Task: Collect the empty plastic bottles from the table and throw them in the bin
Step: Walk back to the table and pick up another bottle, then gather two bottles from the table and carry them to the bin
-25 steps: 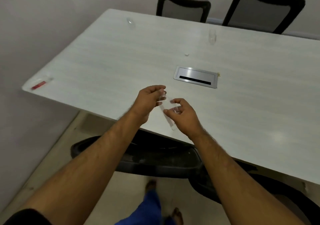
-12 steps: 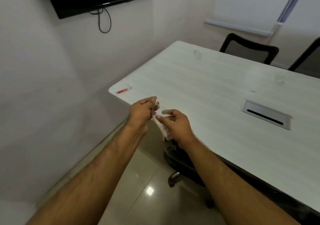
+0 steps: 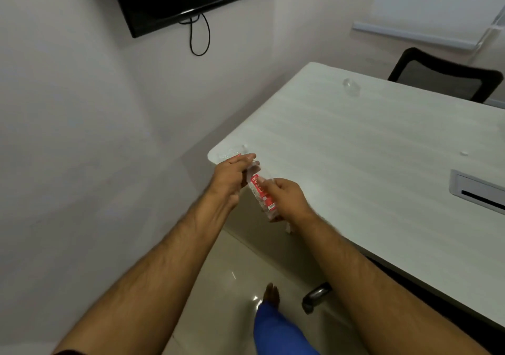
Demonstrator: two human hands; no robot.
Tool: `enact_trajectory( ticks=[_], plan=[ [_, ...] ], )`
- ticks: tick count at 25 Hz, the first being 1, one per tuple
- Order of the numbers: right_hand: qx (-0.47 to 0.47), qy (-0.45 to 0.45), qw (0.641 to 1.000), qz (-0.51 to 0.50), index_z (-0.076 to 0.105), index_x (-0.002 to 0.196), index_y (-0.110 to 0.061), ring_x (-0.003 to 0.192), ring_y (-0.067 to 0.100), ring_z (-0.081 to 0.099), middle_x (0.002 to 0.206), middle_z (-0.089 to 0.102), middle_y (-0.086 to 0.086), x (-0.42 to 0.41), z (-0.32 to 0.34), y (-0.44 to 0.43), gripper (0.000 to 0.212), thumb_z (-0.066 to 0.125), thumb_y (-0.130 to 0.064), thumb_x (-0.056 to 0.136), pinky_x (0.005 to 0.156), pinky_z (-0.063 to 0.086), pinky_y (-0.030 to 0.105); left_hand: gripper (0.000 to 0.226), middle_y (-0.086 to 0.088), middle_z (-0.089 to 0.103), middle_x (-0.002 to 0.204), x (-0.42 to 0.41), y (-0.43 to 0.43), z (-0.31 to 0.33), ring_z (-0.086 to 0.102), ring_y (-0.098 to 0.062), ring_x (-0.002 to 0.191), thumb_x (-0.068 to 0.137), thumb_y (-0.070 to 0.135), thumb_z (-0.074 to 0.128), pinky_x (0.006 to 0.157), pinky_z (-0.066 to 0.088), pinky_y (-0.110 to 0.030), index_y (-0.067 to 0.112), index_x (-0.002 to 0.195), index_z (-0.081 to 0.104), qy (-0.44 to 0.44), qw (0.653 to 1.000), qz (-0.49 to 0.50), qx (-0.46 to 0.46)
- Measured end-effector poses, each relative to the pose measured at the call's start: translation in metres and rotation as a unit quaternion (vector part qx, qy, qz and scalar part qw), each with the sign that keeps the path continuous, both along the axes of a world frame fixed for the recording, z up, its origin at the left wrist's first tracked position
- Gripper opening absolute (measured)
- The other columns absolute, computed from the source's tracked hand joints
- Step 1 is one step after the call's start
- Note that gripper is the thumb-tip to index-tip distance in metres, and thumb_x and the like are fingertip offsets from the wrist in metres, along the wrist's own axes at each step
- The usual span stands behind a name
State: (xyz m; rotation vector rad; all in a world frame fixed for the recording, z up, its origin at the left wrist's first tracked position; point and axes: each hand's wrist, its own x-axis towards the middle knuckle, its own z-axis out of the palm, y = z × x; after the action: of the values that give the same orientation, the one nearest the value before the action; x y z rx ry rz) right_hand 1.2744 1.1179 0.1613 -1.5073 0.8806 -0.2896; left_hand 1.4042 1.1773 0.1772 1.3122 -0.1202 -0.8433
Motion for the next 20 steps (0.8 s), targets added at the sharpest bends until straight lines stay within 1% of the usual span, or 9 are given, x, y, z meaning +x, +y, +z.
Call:
enact_trajectory(
  ticks=[3,6,8,9,12,15,16,18,20],
  plan=[
    [0.312,-0.096,0.944,0.044,0.067,0.110,-0.015,0.061,0.014,0.063,0.084,0.072,0.006,0.042,-0.023,-0.039,0.049,0.056,-0.058,0.091,0.049,0.050,0.024,0.016,-0.014,0.073,0.089,0.050,-0.034,-0.019,0.070,-0.023,0.082,0.093,0.007,0.061,0.090,0.054,-0.039,0.000,0.103,0.071,0.020,0.997,-0.041,-0.058],
    [0.399,-0.109,0.910,0.034,0.064,0.116,-0.011,0.060,0.014,0.063,0.085,0.070,0.007,0.090,-0.055,-0.082,0.056,0.056,-0.060,0.090,0.049,0.049,0.022,0.020,-0.015,0.074,0.095,0.099,-0.079,-0.042,0.070,-0.025,0.090,0.094,0.010,0.060,0.095,0.053,-0.041,0.002,0.108,0.071,-0.015,0.998,-0.057,-0.004],
    [0.365,-0.057,0.929,0.010,0.061,0.119,-0.012,0.072,0.017,0.067,0.092,0.072,0.007,0.118,-0.069,-0.107,0.056,0.056,-0.059,0.091,0.059,0.054,0.027,0.024,-0.012,0.074,0.103,0.128,-0.106,-0.065,0.070,-0.025,0.097,0.095,0.016,0.059,0.095,0.055,-0.040,0.004,0.112,0.071,-0.112,0.985,-0.063,0.113],
    [0.328,-0.022,0.944,-0.014,0.061,0.119,-0.012,0.081,0.021,0.069,0.098,0.073,0.008,0.133,-0.078,-0.122,0.054,0.056,-0.058,0.091,0.066,0.057,0.031,0.025,-0.010,0.073,0.107,0.145,-0.121,-0.078,0.069,-0.025,0.100,0.095,0.019,0.059,0.094,0.055,-0.038,0.006,0.112,0.071,-0.192,0.960,-0.066,0.193],
    [0.257,0.041,0.956,-0.135,0.062,0.112,-0.013,0.089,0.026,0.071,0.109,0.072,0.011,0.169,-0.101,-0.152,0.049,0.061,-0.057,0.090,0.066,0.059,0.034,0.035,-0.009,0.068,0.122,0.184,-0.149,-0.110,0.064,-0.028,0.113,0.092,0.028,0.062,0.091,0.050,-0.032,0.010,0.121,0.065,-0.397,0.827,-0.107,0.383],
    [0.244,0.085,0.951,-0.172,0.061,0.112,-0.015,0.082,0.021,0.067,0.104,0.069,0.006,0.197,-0.116,-0.156,0.047,0.061,-0.057,0.090,0.055,0.053,0.028,0.057,-0.012,0.057,0.135,0.221,-0.156,-0.141,0.056,-0.031,0.122,0.086,0.041,0.065,0.098,0.047,-0.039,0.012,0.133,0.051,-0.520,0.663,-0.224,0.490],
    [0.241,0.094,0.948,-0.185,0.061,0.111,-0.016,0.080,0.019,0.066,0.099,0.068,0.004,0.204,-0.121,-0.157,0.044,0.061,-0.055,0.091,0.057,0.052,0.028,0.058,-0.013,0.058,0.132,0.231,-0.158,-0.152,0.056,-0.030,0.120,0.084,0.041,0.067,0.096,0.047,-0.040,0.012,0.131,0.050,-0.532,0.625,-0.260,0.509],
    [0.235,0.103,0.942,-0.215,0.061,0.109,-0.016,0.079,0.017,0.065,0.097,0.069,0.004,0.214,-0.130,-0.157,0.041,0.062,-0.053,0.091,0.066,0.054,0.031,0.047,-0.013,0.062,0.123,0.244,-0.158,-0.168,0.061,-0.030,0.111,0.085,0.038,0.067,0.089,0.050,-0.038,0.011,0.122,0.055,-0.523,0.617,-0.290,0.512],
    [0.215,0.106,0.936,-0.256,0.060,0.110,-0.018,0.080,0.015,0.066,0.099,0.069,0.002,0.223,-0.133,-0.153,0.041,0.062,-0.053,0.090,0.069,0.055,0.030,0.041,-0.012,0.066,0.120,0.254,-0.160,-0.173,0.064,-0.030,0.105,0.089,0.040,0.062,0.082,0.051,-0.036,0.010,0.118,0.059,-0.483,0.676,-0.293,0.473]
  ],
)
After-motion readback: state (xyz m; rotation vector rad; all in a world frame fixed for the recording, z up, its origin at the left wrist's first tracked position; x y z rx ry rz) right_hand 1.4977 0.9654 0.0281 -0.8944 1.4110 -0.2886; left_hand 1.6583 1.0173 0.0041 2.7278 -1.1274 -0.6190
